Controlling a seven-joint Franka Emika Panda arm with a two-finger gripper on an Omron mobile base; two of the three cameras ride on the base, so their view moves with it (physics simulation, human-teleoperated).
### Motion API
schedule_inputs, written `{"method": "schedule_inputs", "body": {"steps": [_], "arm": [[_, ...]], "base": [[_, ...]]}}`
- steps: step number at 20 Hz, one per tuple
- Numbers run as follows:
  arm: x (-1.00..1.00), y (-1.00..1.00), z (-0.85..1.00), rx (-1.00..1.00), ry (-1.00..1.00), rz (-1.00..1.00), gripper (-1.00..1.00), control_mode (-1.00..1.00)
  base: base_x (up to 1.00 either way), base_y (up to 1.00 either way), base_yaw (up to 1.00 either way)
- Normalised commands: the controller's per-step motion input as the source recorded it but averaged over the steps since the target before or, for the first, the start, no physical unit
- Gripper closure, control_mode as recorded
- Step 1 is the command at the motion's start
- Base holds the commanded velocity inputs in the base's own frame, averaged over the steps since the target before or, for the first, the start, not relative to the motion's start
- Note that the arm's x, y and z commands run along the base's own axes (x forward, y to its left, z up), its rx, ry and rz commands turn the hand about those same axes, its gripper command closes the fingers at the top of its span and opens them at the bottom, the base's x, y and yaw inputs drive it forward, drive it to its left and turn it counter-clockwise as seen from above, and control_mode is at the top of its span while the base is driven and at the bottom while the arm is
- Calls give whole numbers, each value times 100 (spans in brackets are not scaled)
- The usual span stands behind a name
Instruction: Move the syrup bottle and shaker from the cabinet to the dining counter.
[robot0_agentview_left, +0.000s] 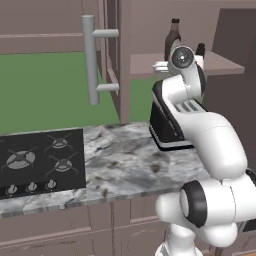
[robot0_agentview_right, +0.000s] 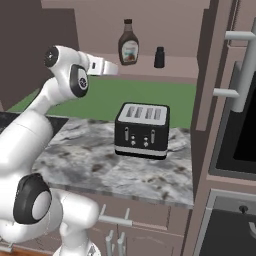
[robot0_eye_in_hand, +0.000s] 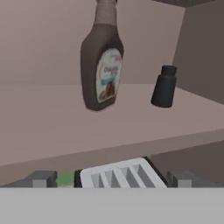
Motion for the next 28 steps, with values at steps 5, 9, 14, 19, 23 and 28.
{"method": "schedule_inputs", "body": {"steps": [5, 9, 14, 19, 23, 28], "arm": [[13, 0, 32, 1, 1, -4, -100, -100], [26, 0, 14, 3, 0, -3, -100, -100], [34, 0, 0, 0, 0, -4, -100, -100], [25, 0, 9, 5, 0, -5, -100, -100], [21, 0, 13, 10, 1, -7, -100, -100], [28, 0, 9, 8, 2, -7, -100, -100]], "base": [[0, 0, 0], [0, 0, 0], [0, 0, 0], [0, 0, 0], [0, 0, 0], [0, 0, 0]]}}
